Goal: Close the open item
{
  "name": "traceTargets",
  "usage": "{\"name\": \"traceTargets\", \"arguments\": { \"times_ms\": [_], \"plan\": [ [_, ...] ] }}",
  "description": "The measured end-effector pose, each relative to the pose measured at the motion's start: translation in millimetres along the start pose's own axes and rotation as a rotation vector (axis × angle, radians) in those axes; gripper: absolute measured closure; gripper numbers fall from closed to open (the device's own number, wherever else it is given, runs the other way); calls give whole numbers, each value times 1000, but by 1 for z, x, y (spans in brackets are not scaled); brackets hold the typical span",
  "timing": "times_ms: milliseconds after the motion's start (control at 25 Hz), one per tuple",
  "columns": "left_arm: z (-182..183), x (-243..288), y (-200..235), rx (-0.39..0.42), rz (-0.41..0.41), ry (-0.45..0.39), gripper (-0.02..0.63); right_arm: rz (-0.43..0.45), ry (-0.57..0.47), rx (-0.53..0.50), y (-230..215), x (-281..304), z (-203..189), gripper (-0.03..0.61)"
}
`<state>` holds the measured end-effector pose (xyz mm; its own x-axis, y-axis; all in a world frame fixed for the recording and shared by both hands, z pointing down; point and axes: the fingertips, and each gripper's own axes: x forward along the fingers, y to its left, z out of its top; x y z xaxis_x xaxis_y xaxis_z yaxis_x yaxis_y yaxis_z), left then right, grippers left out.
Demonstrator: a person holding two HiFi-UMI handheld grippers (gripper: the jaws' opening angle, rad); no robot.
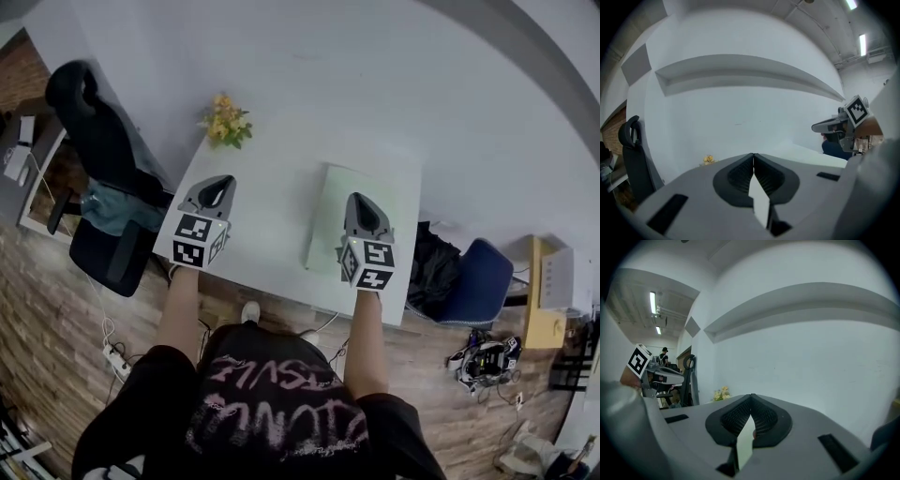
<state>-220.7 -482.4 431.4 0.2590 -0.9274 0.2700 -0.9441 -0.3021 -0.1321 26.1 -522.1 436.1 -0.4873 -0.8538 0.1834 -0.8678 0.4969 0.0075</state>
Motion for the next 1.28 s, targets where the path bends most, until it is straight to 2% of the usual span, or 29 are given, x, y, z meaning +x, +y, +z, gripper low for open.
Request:
{"name": "traceTargets", "arguments": {
  "times_ms": [600, 1280],
  "plan": [
    [81, -1, 0, -12, 7, -179, 611, -76, -68, -28, -46, -18, 44, 569],
    [107, 12, -4, -5, 16, -202, 611, -85, -95, -59, -67, -24, 65, 569]
  ]
}}
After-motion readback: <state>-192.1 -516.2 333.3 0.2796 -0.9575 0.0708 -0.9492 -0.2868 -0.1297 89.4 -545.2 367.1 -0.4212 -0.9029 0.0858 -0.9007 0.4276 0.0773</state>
